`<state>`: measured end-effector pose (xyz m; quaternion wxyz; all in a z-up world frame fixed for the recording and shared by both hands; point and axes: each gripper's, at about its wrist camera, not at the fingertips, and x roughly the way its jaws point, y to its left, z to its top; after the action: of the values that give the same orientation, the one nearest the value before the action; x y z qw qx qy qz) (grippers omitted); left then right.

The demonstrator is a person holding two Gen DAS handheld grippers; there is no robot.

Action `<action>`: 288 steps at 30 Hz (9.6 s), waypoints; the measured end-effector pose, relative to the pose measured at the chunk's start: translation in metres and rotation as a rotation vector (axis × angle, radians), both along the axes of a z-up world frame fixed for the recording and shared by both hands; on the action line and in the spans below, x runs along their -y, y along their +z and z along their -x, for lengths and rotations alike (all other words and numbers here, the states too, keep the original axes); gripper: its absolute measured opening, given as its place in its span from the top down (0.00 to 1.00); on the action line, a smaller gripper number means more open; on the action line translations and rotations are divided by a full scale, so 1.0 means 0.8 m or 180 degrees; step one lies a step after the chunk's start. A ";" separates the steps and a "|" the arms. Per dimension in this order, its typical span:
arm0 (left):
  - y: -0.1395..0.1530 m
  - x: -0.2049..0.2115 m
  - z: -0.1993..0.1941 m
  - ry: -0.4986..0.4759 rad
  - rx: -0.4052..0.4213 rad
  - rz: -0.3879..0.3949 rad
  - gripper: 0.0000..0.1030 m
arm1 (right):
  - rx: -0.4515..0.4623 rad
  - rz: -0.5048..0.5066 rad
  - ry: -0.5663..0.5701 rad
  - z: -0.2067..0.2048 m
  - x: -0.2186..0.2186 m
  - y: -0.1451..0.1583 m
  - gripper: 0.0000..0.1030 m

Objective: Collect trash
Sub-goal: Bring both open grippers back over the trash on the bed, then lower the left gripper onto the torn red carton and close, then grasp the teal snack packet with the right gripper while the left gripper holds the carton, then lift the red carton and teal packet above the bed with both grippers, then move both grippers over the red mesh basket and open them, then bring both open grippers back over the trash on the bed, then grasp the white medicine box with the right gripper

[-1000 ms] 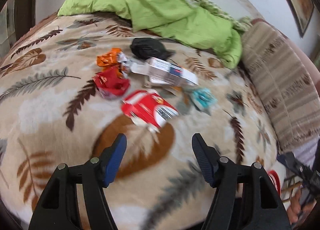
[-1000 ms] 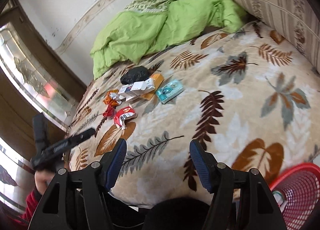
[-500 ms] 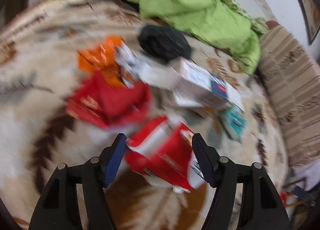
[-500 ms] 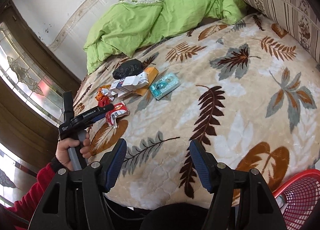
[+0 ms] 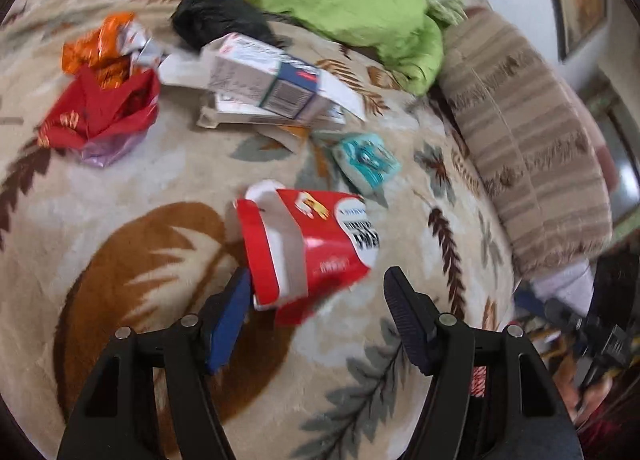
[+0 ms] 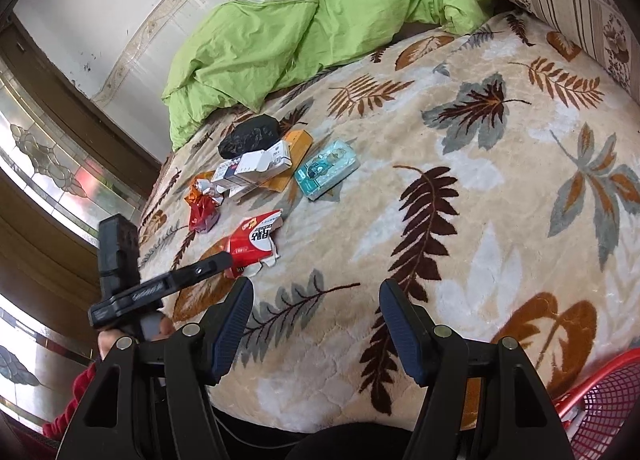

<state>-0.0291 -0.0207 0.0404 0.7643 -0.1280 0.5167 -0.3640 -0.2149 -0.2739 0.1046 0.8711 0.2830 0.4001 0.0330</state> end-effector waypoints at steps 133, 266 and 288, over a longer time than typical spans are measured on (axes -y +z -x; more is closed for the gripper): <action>0.048 0.003 0.161 0.0855 0.1767 -0.1415 0.96 | 0.0145 0.0881 -0.0004 -0.024 -0.101 -0.029 0.66; 0.071 -0.134 0.046 0.1271 0.0547 -0.0686 0.51 | 0.0295 0.1797 0.1574 -0.264 -0.171 0.031 0.41; 0.031 -0.082 -0.085 0.1040 0.0695 -0.1026 0.21 | 0.0312 0.1500 0.1249 -0.188 -0.152 0.017 0.64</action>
<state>0.0393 0.0450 0.0654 0.8748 -0.0462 0.4549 -0.1602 -0.0647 -0.1524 0.1180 0.9080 -0.0113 0.4012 0.1205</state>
